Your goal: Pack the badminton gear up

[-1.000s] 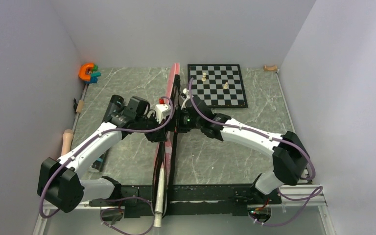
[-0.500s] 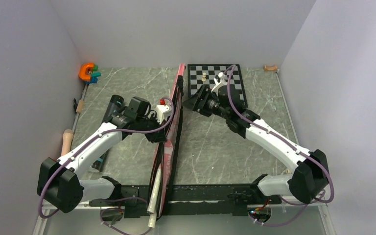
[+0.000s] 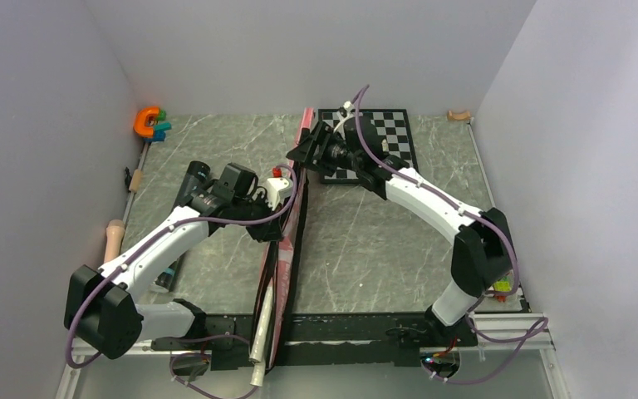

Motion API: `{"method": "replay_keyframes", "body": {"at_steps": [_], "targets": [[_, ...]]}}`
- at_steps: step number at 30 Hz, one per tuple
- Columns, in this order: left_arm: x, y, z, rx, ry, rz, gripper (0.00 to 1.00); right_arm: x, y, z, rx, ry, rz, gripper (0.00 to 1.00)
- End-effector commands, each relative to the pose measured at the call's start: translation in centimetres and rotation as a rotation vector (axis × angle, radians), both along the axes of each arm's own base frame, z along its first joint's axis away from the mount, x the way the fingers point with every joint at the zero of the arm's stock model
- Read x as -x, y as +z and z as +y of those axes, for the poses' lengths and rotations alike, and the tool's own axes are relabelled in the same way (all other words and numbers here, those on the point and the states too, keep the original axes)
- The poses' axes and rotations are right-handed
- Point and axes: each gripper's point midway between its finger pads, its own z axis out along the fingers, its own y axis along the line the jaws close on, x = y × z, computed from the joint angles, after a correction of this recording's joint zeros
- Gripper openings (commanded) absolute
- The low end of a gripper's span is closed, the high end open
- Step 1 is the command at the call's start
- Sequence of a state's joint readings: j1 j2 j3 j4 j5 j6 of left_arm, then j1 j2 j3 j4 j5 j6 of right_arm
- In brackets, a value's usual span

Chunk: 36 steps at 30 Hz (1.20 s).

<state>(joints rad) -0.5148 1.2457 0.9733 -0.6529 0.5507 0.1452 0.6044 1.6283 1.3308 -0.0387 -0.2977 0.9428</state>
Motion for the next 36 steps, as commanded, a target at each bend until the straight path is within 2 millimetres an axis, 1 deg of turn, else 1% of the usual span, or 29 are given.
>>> {"method": "replay_keyframes", "body": {"at_steps": [1,5,8,14,17,19,22,25,26,32,34,36], "targets": [[-1.6,2.4,-0.8,0.023,-0.033,-0.116,0.0,-1.6,0.9,-0.4,-0.043,-0.032,0.029,0.68],[-1.4,2.4,-1.1,0.02,-0.052,-0.124,0.0,-3.6,0.4,-1.5,-0.009,-0.089,0.027,0.68],[-1.3,2.4,-1.5,0.012,-0.071,-0.13,0.0,-4.8,0.7,-2.1,0.007,-0.114,0.017,0.68],[-1.2,1.8,-1.9,-0.007,-0.09,-0.123,0.0,-5.9,1.5,-2.8,-0.003,-0.134,0.005,0.68],[-1.2,1.8,-2.2,-0.01,-0.097,-0.123,0.0,-6.0,1.2,-3.0,0.004,-0.138,0.015,0.64],[-1.3,1.8,-2.3,-0.012,-0.099,-0.125,0.0,-5.9,0.8,-3.1,0.016,-0.136,0.025,0.58],[-1.4,1.7,-2.3,-0.023,-0.1,-0.128,0.0,-5.6,0.4,-3.5,0.036,-0.138,0.029,0.45],[-1.5,1.5,-2.4,-0.028,-0.101,-0.13,0.0,-5.1,-0.2,-4.1,0.075,-0.144,0.037,0.37],[-1.6,1.5,-2.4,-0.027,-0.102,-0.129,0.0,-4.9,-0.5,-4.3,0.088,-0.143,0.041,0.36],[-2.0,1.2,-2.7,-0.034,-0.102,-0.131,0.0,-2.8,-0.9,-5.7,0.123,-0.138,0.038,0.3],[-2.1,1.3,-2.8,-0.036,-0.101,-0.132,0.0,-2.0,-1.0,-6.0,0.135,-0.129,0.033,0.3],[-2.2,1.2,-2.7,-0.042,-0.101,-0.133,0.0,-1.3,-1.1,-6.4,0.158,-0.116,0.028,0.33]]}}
